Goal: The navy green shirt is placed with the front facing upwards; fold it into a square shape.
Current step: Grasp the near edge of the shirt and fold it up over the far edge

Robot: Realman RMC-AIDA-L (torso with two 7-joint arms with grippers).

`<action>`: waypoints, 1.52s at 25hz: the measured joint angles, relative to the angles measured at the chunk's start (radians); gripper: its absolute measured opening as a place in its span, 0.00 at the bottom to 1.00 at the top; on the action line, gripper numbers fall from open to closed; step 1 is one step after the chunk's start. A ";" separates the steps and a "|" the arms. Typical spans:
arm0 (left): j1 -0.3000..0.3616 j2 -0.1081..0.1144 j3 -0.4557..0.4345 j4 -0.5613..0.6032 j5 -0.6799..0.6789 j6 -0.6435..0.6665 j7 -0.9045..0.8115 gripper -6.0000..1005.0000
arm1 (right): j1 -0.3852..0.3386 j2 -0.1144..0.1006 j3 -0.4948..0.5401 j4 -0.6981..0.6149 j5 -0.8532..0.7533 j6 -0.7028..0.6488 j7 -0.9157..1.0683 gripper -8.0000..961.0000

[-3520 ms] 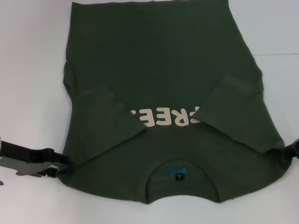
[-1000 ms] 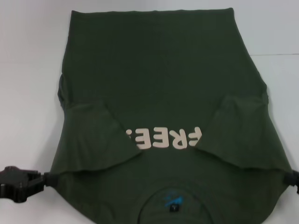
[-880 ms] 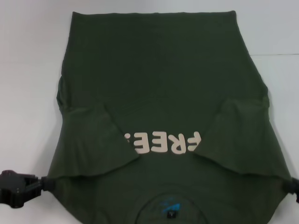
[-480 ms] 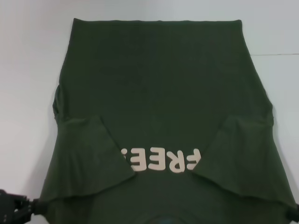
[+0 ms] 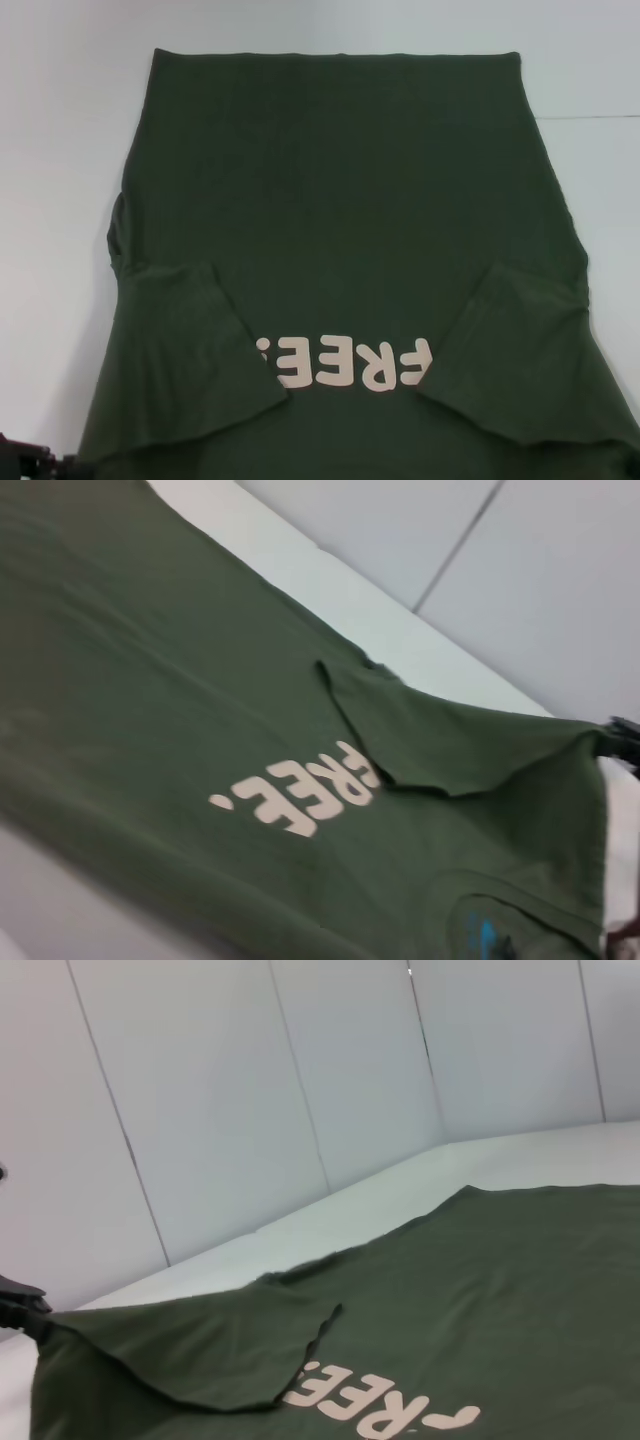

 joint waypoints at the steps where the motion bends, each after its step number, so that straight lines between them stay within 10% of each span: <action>1: 0.004 -0.002 0.006 -0.001 0.001 0.004 0.002 0.03 | -0.001 -0.001 -0.001 0.002 -0.001 0.004 -0.001 0.05; 38: 0.034 -0.013 -0.137 -0.202 -0.341 -0.143 0.068 0.03 | 0.098 -0.010 0.364 0.121 0.059 -0.027 0.010 0.05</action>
